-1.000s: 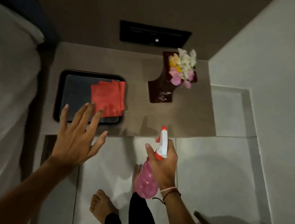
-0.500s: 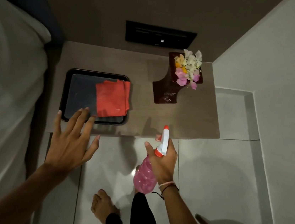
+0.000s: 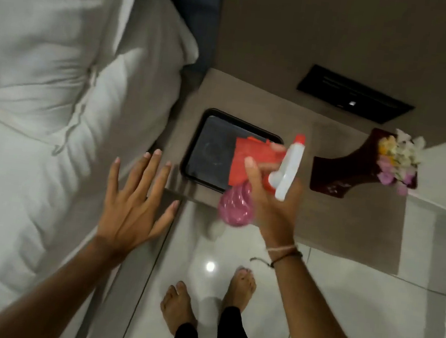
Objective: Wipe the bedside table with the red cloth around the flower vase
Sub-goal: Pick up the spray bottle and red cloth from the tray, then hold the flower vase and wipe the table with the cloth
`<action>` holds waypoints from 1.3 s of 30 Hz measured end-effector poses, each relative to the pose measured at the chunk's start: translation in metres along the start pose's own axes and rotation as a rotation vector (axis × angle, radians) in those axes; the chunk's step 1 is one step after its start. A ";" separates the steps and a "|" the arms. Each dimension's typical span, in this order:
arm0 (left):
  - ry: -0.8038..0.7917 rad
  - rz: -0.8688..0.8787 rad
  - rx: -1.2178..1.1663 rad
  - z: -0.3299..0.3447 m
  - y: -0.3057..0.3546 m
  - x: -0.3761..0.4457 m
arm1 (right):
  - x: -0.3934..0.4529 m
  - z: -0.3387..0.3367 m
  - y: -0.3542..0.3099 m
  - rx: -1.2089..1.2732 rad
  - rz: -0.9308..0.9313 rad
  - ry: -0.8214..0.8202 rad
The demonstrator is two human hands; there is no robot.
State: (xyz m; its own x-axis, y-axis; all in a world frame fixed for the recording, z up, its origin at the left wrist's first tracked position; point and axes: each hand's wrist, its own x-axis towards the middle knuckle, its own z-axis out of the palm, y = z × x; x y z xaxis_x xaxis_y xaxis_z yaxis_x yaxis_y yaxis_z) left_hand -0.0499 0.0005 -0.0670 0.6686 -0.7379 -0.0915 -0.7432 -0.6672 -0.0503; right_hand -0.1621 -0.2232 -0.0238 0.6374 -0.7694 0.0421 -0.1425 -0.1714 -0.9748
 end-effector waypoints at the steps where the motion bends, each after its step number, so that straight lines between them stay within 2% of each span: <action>1: 0.007 -0.012 -0.002 0.001 -0.005 -0.002 | 0.015 0.012 -0.005 -0.012 -0.060 0.037; 4: 0.031 -0.050 -0.028 0.002 -0.015 -0.004 | 0.057 0.048 -0.008 -0.071 -0.178 0.041; 9: 0.125 -0.041 -0.054 0.003 -0.014 -0.009 | 0.093 0.097 0.020 -0.070 -0.141 -0.107; 13: 0.108 -0.017 -0.088 0.003 -0.004 -0.008 | 0.102 0.106 0.028 -0.083 -0.131 -0.123; 17: 0.039 -0.016 -0.126 0.007 0.007 -0.006 | 0.104 0.094 0.033 -0.155 -0.031 -0.232; 20: -0.007 0.021 -0.195 0.004 0.026 0.000 | 0.089 0.057 0.043 -0.166 0.055 -0.321; 23: -0.123 0.050 -0.348 0.000 0.055 0.014 | 0.053 0.013 0.064 -0.123 0.135 -0.246; 26: -0.257 -0.042 -0.647 0.001 0.092 0.038 | 0.023 -0.025 0.088 -0.082 0.217 0.025; 28: -0.326 -0.136 -0.791 0.004 0.114 0.060 | 0.019 -0.042 0.105 -0.023 0.346 0.220; 29: -0.329 -0.182 -0.840 0.005 0.124 0.073 | 0.023 -0.048 0.111 -0.014 0.431 0.238; 31: -0.310 -0.283 -0.914 0.008 0.145 0.098 | 0.035 -0.059 0.124 -0.071 0.533 0.146; 35: -0.314 -0.467 -0.952 0.019 0.177 0.131 | 0.060 -0.061 0.130 -0.189 0.522 -0.044; 39: -0.247 -0.694 -0.960 0.028 0.190 0.150 | 0.070 -0.052 0.128 -0.214 0.529 -0.017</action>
State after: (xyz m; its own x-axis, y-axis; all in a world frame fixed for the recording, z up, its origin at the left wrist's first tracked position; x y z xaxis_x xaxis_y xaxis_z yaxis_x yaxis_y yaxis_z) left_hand -0.0913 -0.2345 -0.1182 0.8174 -0.2235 -0.5310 0.1629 -0.7944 0.5851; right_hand -0.1746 -0.3311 -0.1344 0.4489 -0.7749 -0.4451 -0.5946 0.1128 -0.7960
